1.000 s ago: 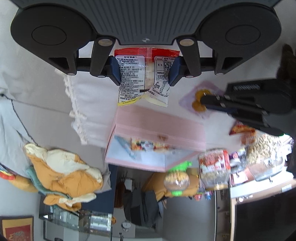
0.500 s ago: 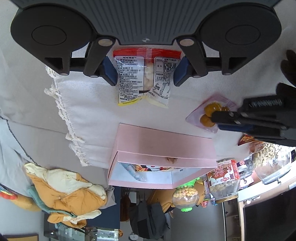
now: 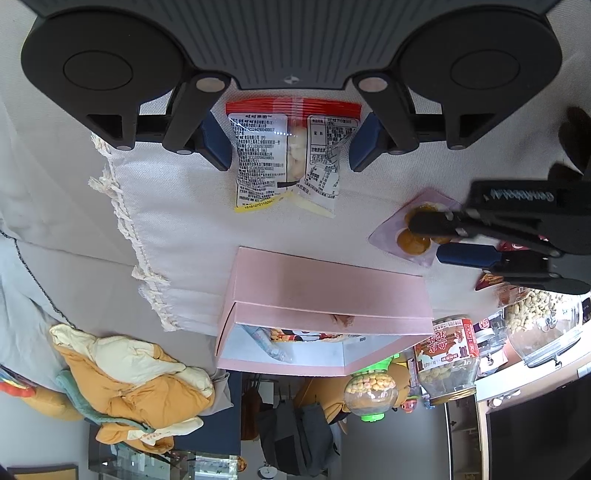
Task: Organize snacks
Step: 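Regrip the quail egg tray with the left gripper and lift it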
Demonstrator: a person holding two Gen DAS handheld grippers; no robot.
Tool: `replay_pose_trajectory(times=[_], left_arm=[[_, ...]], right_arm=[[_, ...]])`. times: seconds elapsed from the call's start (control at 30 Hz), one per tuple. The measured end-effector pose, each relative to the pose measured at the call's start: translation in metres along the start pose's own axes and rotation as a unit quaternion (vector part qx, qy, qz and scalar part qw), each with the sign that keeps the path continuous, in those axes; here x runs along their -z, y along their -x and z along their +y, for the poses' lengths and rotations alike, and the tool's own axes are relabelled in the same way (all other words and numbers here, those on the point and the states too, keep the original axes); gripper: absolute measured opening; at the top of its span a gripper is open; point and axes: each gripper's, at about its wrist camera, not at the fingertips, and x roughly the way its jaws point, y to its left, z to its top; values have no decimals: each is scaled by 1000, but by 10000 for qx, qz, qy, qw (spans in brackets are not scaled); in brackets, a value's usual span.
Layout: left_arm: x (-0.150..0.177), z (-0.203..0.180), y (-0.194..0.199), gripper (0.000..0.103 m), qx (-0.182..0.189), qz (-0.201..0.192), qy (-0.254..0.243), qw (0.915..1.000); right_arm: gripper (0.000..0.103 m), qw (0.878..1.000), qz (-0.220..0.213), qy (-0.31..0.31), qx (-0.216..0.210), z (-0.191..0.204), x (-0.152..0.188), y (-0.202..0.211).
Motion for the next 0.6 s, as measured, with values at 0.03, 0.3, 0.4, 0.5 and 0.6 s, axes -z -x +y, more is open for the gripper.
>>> replay_pose_trajectory(times=[0.03,0.3,0.4,0.5,0.6], left_arm=[[0,4,-1,62,93,-31,171,9998],[5,-1,9,54,157,-126,-181,9996],[9,-8,16,48,-10,-319,-359,9988],[6,-12,22,14,-59,-399,-460,9981],[4,-7,22,14,34,-326,-348,9989]], right_arm=[[71,10000,-1,1,4,0,0,0],[56,9999,-51,-101,76,-2,-4,5],[55,9998,-127,-132,12,-5,-9,16],[55,9996,-289,7,58,-3,-18,31],[55,9987,-484,146,102,-1,-26,44]])
